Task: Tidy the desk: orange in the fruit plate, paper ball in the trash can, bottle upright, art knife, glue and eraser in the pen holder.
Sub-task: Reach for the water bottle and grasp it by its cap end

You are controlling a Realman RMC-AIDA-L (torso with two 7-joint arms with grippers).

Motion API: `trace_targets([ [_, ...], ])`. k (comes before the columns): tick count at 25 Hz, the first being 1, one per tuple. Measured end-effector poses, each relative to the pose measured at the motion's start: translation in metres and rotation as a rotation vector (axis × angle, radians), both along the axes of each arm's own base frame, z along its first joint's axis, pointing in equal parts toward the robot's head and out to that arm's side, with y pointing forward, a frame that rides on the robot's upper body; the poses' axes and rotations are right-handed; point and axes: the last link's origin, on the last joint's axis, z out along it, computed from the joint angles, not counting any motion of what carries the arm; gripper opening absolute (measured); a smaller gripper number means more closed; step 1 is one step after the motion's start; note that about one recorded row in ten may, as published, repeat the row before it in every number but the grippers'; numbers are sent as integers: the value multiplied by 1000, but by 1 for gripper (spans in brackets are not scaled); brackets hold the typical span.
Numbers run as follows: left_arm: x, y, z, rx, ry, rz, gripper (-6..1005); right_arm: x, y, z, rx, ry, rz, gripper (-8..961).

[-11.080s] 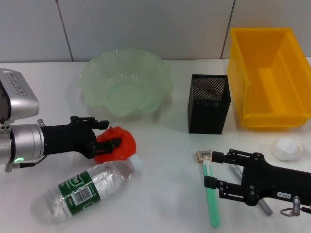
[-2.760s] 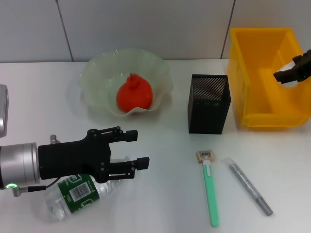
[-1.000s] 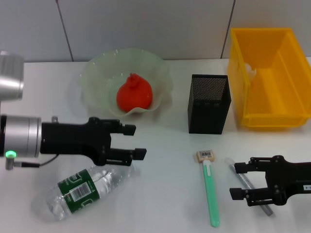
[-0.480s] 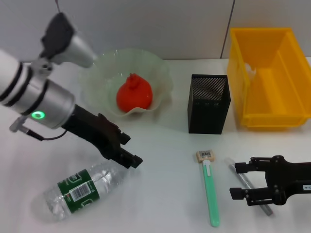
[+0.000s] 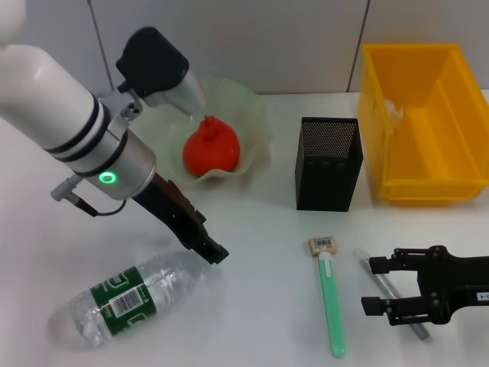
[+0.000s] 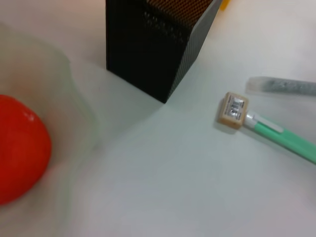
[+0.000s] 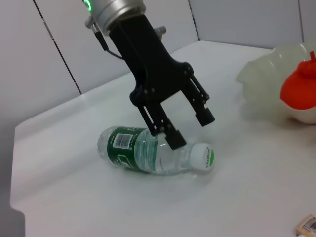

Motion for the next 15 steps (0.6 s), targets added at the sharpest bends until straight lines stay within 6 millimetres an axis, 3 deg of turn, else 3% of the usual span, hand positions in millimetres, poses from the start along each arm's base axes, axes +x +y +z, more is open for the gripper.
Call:
trace_targets([
  [15,-16,-2,-17,-7,25,37,756,-1,2,0,6,1,1,783],
])
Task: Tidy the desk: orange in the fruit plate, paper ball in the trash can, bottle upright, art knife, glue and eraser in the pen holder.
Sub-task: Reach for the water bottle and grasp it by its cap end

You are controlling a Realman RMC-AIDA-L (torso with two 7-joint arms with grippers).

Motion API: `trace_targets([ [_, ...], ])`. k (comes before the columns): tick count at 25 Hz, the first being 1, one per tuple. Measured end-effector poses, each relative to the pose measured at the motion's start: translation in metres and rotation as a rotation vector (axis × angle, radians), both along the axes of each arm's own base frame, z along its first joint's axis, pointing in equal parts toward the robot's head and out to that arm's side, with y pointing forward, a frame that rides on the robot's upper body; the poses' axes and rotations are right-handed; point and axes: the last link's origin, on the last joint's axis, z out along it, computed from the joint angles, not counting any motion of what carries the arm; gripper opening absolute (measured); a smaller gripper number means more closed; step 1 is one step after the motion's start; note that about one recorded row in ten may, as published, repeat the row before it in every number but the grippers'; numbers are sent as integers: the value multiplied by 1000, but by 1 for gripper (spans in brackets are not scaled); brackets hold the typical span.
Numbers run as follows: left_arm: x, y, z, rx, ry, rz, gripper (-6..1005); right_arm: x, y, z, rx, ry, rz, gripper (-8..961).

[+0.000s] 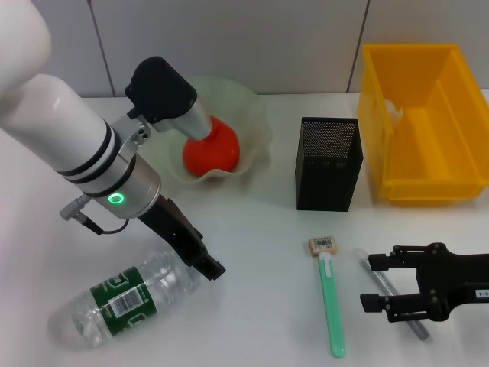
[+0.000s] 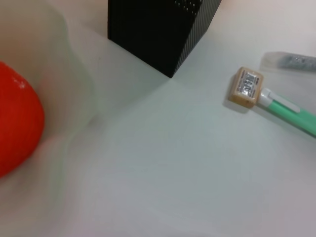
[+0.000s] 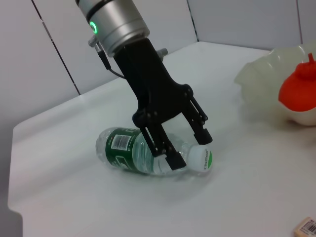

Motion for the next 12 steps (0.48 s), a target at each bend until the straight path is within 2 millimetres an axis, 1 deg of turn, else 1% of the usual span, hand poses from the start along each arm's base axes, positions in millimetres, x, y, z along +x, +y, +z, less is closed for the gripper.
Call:
trace_targets([
  [4,-3,1,-5,9,19,-13,755,0,1,1,8,6,-3,783],
  [12,-8,0,-7,9,24,-4,754,-1,1,0,9,8,-4,783],
])
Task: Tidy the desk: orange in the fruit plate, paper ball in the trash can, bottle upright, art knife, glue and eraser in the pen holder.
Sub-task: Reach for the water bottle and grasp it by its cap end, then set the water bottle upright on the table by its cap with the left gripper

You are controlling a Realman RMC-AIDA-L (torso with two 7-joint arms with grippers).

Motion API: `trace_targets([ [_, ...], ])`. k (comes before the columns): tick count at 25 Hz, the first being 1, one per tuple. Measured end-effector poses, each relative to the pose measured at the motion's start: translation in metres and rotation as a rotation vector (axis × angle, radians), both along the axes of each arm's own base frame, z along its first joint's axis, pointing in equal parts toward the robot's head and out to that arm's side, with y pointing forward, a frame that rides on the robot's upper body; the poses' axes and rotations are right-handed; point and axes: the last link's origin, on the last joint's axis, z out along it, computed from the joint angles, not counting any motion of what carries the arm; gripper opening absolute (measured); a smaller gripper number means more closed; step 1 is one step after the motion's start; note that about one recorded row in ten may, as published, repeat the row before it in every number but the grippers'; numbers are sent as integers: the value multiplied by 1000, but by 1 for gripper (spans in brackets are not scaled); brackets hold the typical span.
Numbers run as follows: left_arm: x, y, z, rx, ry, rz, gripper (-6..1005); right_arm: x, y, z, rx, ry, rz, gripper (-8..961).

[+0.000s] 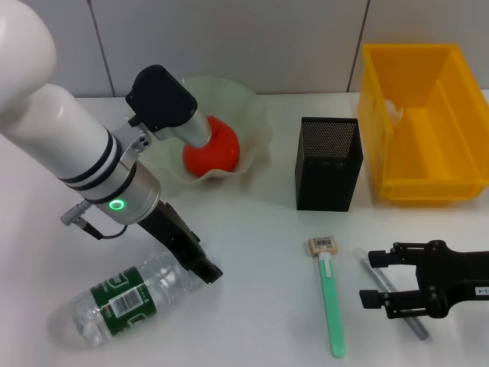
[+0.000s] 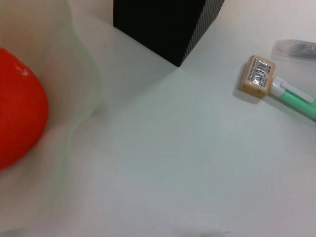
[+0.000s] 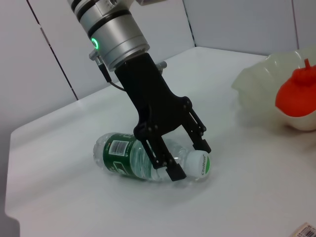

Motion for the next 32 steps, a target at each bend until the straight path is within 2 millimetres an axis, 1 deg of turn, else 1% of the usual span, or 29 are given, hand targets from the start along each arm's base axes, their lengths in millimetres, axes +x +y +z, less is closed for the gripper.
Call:
trace_targets([
  [9,-2,0,-3,3,13,-15,752,0,0,0,0,0,0,783],
  [23,-1,0,-7,4,33,-42,688,0,-1,-1,2,2,0,783],
  [28,0,-1,-7,0,33,-43,441,1,0,1,9,5,-4,783],
  [30,0,-1,-7,0,32,-44,441,1,0,1,9,6,-4,783],
  [32,7,1,0,8,5,-48,440,1,0,1,10,6,-4,783],
])
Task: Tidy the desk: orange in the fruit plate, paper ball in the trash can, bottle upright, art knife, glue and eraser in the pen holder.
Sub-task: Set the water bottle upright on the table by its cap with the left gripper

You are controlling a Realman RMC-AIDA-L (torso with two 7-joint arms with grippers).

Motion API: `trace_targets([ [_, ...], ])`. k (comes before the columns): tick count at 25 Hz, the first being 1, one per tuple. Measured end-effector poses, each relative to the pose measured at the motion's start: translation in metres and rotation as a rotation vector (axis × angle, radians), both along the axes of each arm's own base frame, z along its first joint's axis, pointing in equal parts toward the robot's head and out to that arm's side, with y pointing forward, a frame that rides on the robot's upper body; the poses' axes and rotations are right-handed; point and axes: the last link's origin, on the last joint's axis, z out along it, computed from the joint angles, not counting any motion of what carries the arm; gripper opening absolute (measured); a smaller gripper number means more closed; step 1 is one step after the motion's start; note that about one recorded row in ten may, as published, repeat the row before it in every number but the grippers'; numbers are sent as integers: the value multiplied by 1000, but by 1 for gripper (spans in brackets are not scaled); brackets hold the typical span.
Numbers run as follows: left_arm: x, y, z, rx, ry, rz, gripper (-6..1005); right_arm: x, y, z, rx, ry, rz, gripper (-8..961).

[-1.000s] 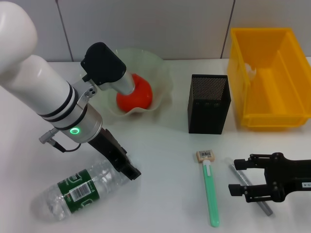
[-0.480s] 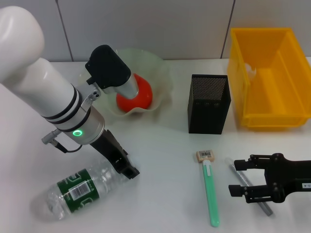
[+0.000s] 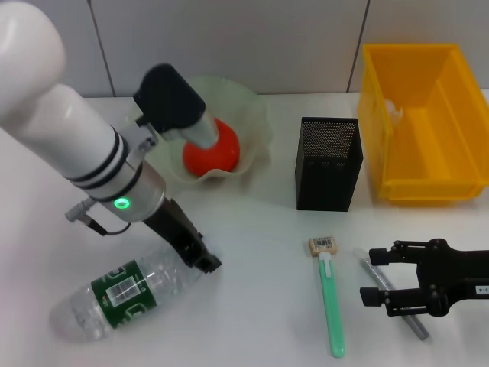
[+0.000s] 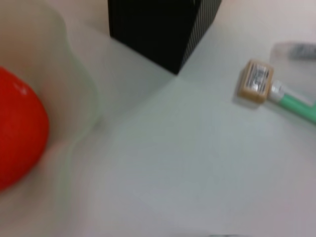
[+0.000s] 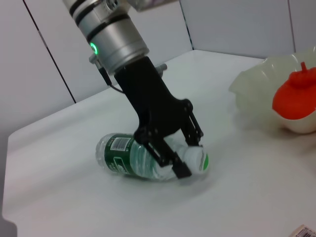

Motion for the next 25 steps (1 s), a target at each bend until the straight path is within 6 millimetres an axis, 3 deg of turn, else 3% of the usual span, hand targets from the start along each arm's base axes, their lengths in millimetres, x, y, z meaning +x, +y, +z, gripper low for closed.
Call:
trace_targets([
  [7,10,4,27,35,-102,-14,441,0,1,1,4,2,0,783],
  [8,10,7,43,60,-163,-16,441,0,1,1,4,2,0,783],
  [15,-7,9,81,111,-305,-7,440,-1,2,2,12,6,-2,783],
  [25,-27,-1,115,191,-432,-31,440,-2,3,2,12,7,-2,783],
])
